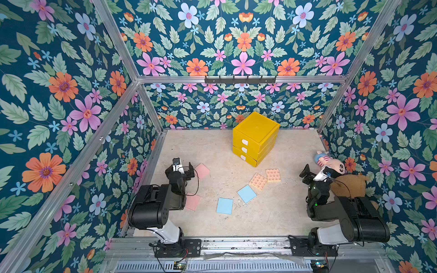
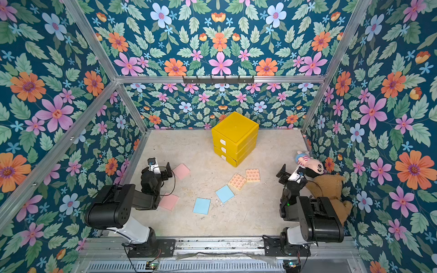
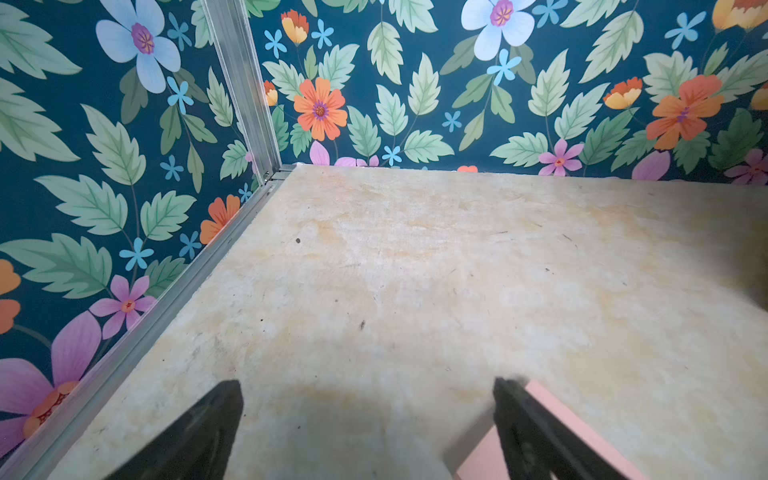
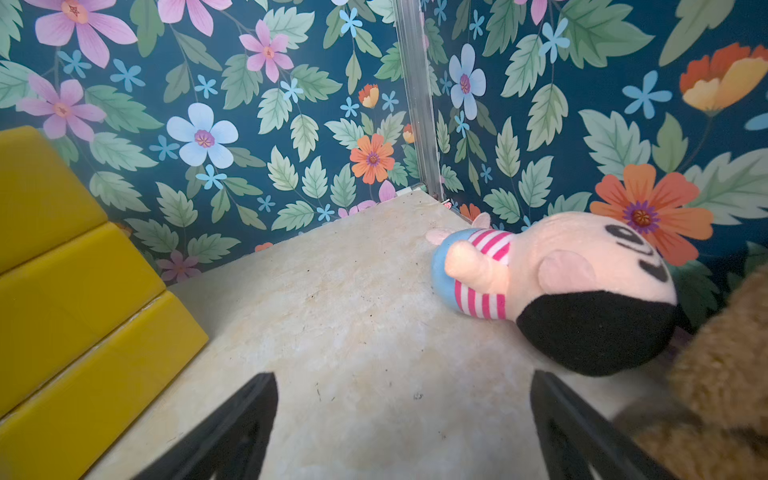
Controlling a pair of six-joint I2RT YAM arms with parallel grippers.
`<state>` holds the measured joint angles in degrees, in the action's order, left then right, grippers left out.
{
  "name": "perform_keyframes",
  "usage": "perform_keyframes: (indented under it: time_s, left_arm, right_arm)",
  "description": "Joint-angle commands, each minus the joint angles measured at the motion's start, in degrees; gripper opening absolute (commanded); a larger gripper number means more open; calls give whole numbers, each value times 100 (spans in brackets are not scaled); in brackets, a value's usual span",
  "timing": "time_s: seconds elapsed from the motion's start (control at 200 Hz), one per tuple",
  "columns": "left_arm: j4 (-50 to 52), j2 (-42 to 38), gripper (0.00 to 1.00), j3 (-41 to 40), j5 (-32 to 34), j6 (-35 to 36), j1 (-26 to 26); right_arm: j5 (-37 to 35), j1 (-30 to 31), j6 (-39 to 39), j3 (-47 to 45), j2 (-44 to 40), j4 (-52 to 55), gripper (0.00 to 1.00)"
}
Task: Please put the sticky notes in the drawer by color
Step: Adjust the storage box at the center of the board.
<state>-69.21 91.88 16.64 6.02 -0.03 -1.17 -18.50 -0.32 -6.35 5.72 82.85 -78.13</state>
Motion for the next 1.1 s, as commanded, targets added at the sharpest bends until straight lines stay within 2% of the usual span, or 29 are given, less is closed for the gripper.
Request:
perform_keyframes:
  time_s: [0.0, 0.655, 0.755, 0.895, 1.015, 1.095]
  left_arm:
    - [-48, -3, 100, 6, 26, -41, 2]
    - [-121, -36, 100, -51, -16, -7, -7]
    - [-130, -280, 100, -152, 72, 3, -23]
    - [191, -927, 100, -270, 375, 61, -161]
    - [1685, -1773, 100, 132, 1106, 421, -685]
    - [2573, -2042, 100, 549, 1431, 556, -1240]
  right_arm:
    - [-75, 5, 8, 1, -4, -180, 99]
    - [-87, 5, 20, -108, -153, -304, 99]
    - [-68, 9, 28, -296, -690, -199, 99]
    - [9, 5, 29, -357, -1965, 786, 99]
    - [155, 5, -78, -212, -3284, 2045, 99]
    - [500, 5, -227, -20, -4032, 2937, 99]
